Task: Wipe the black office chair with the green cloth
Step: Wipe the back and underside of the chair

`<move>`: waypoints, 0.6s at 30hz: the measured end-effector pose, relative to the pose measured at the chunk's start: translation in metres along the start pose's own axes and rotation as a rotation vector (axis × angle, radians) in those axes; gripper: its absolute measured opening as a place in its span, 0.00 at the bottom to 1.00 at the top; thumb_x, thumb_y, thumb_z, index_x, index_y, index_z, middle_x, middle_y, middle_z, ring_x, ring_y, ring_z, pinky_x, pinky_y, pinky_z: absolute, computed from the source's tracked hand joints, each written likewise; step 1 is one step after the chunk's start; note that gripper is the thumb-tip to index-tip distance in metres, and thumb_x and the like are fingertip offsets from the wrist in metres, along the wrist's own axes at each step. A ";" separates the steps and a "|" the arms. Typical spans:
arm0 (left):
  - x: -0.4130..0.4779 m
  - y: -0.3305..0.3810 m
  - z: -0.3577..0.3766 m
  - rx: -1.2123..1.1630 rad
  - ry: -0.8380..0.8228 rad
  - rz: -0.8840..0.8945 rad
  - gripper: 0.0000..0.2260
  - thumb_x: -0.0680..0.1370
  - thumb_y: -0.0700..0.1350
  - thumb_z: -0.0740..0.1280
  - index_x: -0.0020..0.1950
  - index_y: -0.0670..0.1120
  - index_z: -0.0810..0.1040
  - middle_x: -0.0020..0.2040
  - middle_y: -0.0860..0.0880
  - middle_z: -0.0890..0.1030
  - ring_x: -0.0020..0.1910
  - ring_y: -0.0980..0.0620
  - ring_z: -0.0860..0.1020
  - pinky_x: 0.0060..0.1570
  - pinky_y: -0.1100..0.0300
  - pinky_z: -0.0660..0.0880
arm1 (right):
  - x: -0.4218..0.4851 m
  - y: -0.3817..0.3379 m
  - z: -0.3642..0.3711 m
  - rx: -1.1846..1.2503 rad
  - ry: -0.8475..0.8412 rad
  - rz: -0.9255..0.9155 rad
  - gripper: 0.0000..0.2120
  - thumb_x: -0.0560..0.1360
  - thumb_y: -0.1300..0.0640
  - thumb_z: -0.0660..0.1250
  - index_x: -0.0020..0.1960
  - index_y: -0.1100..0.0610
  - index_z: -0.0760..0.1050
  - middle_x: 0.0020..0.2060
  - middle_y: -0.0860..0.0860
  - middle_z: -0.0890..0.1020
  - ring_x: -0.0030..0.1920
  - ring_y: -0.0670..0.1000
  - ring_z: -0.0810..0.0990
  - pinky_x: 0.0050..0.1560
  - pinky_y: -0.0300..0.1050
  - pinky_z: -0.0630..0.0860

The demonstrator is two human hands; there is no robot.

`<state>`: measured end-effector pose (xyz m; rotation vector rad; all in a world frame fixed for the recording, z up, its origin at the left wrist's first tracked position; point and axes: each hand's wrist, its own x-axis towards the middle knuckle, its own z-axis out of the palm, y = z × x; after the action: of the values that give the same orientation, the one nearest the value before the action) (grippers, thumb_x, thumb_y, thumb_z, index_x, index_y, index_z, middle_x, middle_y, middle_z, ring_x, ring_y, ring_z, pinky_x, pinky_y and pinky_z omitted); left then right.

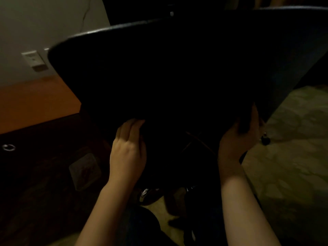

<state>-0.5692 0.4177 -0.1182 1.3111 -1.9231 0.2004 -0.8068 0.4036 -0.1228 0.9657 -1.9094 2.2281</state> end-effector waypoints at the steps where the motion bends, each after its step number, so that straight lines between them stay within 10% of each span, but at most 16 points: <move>1: 0.000 0.002 0.001 0.004 -0.003 -0.004 0.20 0.74 0.36 0.64 0.66 0.37 0.74 0.62 0.37 0.74 0.62 0.40 0.71 0.62 0.52 0.70 | 0.003 0.001 -0.002 -0.010 -0.003 0.018 0.19 0.78 0.67 0.63 0.68 0.66 0.70 0.60 0.67 0.74 0.62 0.57 0.74 0.60 0.21 0.58; 12: 0.003 0.007 -0.013 -0.068 -0.071 -0.014 0.18 0.75 0.38 0.63 0.65 0.39 0.74 0.61 0.40 0.75 0.61 0.41 0.73 0.57 0.47 0.74 | 0.007 -0.059 0.018 0.104 0.081 -0.248 0.19 0.73 0.70 0.66 0.63 0.63 0.77 0.54 0.66 0.73 0.56 0.51 0.71 0.62 0.27 0.63; 18: -0.006 0.000 -0.025 -0.071 -0.203 -0.003 0.25 0.72 0.29 0.65 0.70 0.39 0.72 0.68 0.41 0.71 0.65 0.39 0.72 0.62 0.46 0.73 | -0.060 -0.061 0.048 -0.140 -0.250 -0.689 0.23 0.78 0.57 0.61 0.72 0.51 0.66 0.65 0.58 0.63 0.65 0.60 0.65 0.68 0.50 0.62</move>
<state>-0.5559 0.4354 -0.1056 1.3287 -2.0768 -0.0033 -0.7127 0.3957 -0.0965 1.6241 -1.4505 1.6165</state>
